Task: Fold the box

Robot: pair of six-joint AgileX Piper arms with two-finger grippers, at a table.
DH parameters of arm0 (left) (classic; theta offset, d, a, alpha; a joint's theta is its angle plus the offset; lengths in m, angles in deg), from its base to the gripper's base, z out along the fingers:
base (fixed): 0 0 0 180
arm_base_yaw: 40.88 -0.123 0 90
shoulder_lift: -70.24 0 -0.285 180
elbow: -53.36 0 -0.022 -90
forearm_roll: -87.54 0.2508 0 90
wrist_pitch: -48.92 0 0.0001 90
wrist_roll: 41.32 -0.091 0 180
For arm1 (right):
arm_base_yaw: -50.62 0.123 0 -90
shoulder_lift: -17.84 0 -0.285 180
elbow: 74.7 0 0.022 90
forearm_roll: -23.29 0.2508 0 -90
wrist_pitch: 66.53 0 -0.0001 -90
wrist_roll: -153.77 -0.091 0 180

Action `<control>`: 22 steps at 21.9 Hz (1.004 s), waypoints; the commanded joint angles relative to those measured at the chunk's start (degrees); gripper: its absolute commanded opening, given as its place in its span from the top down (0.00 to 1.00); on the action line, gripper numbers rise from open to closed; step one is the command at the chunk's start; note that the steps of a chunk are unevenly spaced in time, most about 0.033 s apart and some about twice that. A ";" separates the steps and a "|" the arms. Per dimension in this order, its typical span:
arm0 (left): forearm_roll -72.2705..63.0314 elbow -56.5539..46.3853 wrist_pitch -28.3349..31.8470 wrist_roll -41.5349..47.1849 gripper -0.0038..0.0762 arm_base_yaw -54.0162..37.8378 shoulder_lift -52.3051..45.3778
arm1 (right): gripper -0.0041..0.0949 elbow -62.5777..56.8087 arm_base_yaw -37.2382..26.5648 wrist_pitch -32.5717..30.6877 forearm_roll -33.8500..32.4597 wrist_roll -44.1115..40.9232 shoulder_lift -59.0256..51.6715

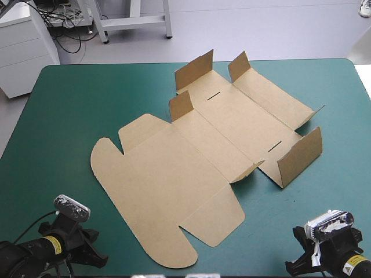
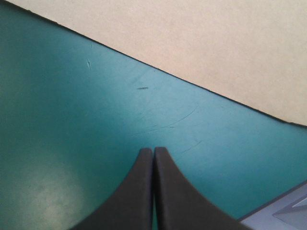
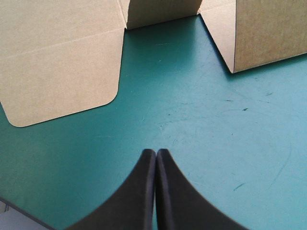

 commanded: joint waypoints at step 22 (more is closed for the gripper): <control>-0.31 1.19 2.27 0.52 0.99 0.33 0.21 | 0.12 1.34 -0.03 4.80 2.27 -12.05 0.65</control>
